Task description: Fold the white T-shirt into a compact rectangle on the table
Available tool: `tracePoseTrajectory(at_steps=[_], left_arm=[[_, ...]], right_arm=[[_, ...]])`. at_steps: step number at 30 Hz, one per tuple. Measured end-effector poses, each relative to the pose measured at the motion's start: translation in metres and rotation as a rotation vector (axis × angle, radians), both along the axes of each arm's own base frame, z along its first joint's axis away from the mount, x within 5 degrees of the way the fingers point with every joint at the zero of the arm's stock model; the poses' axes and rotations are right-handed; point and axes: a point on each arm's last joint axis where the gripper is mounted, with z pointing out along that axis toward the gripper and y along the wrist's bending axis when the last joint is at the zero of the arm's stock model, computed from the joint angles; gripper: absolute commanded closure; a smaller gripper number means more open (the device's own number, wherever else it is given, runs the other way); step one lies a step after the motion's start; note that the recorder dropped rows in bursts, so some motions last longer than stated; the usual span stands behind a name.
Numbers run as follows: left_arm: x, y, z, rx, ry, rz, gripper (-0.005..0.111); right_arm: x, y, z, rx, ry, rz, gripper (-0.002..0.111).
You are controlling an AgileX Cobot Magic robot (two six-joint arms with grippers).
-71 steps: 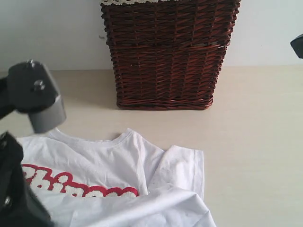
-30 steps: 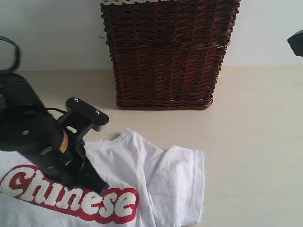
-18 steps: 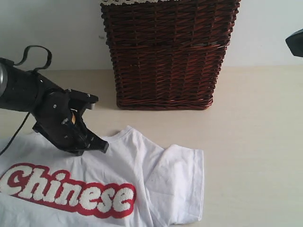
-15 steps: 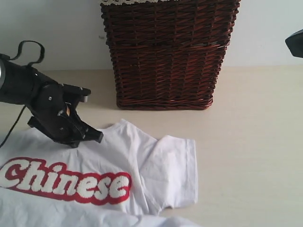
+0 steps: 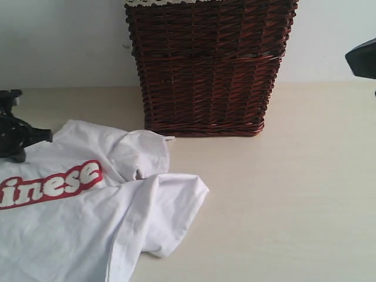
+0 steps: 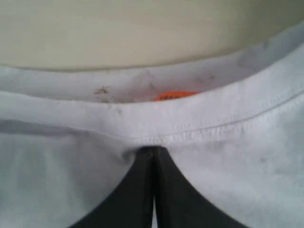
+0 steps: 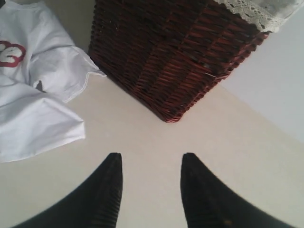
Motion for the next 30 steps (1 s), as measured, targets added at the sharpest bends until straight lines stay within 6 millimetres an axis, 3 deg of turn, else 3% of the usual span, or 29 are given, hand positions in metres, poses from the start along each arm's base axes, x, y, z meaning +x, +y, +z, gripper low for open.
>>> tracePoseTrajectory(at_steps=[3, 7, 15, 22, 27, 30], left_arm=[[-0.006, 0.024, 0.000, 0.005, 0.050, 0.049, 0.107], [-0.009, 0.026, 0.000, -0.004, 0.067, 0.023, 0.107], [-0.011, 0.013, 0.001, 0.001, 0.097, -0.067, 0.107], [-0.012, 0.012, 0.003, 0.002, 0.093, -0.080, 0.107], [-0.017, 0.008, 0.010, -0.018, 0.102, -0.071, 0.107], [-0.021, 0.005, 0.014, -0.045, 0.113, -0.073, 0.107]], right_arm=[[0.003, 0.019, -0.011, 0.026, 0.038, 0.080, 0.086], [0.017, 0.067, -0.057, -0.029, 0.215, 0.196, 0.108], [0.028, 0.157, -0.134, 0.130, 0.528, 0.421, 0.108], [0.033, 0.220, -0.198, 0.154, 0.609, 0.515, 0.108], [0.045, 0.255, -0.222, 0.119, 0.685, 0.537, 0.108], [0.049, 0.265, -0.235, 0.097, 0.713, 0.539, 0.108]])
